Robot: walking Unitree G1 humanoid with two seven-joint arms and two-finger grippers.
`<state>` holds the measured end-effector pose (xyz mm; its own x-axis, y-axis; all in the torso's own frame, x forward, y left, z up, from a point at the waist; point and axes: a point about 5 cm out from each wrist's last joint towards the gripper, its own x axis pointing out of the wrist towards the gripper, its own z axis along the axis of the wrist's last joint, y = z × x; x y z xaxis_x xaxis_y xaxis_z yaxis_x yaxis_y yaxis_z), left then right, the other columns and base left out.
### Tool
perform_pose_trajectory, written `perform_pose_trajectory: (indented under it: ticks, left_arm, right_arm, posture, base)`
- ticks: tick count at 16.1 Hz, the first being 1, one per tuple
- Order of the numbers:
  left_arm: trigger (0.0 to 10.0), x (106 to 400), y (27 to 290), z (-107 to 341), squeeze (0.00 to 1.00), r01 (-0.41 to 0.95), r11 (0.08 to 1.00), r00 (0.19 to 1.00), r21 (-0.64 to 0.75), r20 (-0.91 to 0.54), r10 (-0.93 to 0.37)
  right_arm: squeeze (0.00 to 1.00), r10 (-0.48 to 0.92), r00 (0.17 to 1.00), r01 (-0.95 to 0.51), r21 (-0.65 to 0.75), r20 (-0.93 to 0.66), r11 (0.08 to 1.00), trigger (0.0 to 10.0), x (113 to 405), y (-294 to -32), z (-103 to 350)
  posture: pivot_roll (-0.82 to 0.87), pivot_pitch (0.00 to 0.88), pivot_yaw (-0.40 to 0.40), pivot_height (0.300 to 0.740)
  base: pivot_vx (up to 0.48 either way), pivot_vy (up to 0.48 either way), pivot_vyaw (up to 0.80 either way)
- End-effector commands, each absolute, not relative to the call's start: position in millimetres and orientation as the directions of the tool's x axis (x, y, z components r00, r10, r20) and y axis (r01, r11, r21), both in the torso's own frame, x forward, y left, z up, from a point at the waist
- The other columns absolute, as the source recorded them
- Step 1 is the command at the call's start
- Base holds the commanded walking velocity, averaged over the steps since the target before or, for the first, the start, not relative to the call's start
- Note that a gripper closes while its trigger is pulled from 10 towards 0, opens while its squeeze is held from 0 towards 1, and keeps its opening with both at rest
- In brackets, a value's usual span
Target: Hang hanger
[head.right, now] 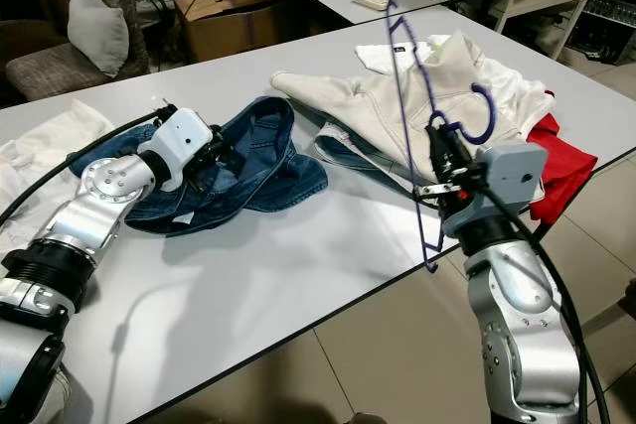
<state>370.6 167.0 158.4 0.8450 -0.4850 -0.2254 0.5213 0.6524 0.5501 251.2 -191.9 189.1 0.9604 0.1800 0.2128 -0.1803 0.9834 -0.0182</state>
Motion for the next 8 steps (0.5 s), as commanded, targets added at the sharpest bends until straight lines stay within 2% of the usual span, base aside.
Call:
perform_pose_trajectory:
  ticks: [1,2,4,5,6,8]
  left_arm:
    - [0.0,372.6,168.9,158.4,0.0,0.535,0.647,0.84,0.543,-0.257,-0.479]
    - [0.0,371.4,170.7,153.1,0.0,0.566,0.638,0.822,0.522,-0.306,-0.48]
    - [0.0,371.2,171.2,153.3,0.0,0.566,0.647,0.823,0.51,-0.306,-0.479]
    - [0.0,368.8,168.1,159.2,0.0,0.606,0.64,0.792,0.472,-0.289,-0.538]
    - [0.0,362.5,162.0,162.2,0.0,0.681,0.573,0.723,0.455,-0.298,-0.623]
    - [0.0,354.2,153.8,164.7,0.0,0.744,0.484,0.646,0.462,-0.308,-0.698]
  right_arm:
    - [0.0,0.194,0.958,-0.192,-0.029,0.213,0.981,10.0,249.2,-191.5,191.8]
    - [0.0,0.203,0.957,-0.199,-0.039,0.206,0.979,10.0,248.6,-192.8,191.2]
    - [0.0,0.207,0.957,-0.203,-0.042,0.203,0.978,10.0,248.4,-193.8,190.9]
    - [0.0,0.209,0.957,-0.203,-0.048,0.203,0.978,10.0,248.9,-196.0,191.4]
    - [0.0,0.209,0.957,-0.202,-0.055,0.202,0.978,10.0,249.3,-197.8,191.7]
    - [0.0,0.207,0.958,-0.198,-0.061,0.201,0.978,10.0,249.4,-200.1,192.0]
  posture:
    - [-0.24,0.0,0.04,0.74]
    - [-0.24,0.0,0.041,0.74]
    - [-0.24,0.0,0.04,0.74]
    - [-0.24,0.0,0.037,0.74]
    - [-0.24,0.0,0.036,0.74]
    - [-0.24,0.0,0.034,0.74]
  base:
    - [0.0,0.0,0.0]
    - [0.0,0.0,0.0]
    - [0.0,0.0,0.0]
    - [0.0,0.0,0.0]
    - [0.0,0.0,0.0]
    - [0.0,0.0,0.0]
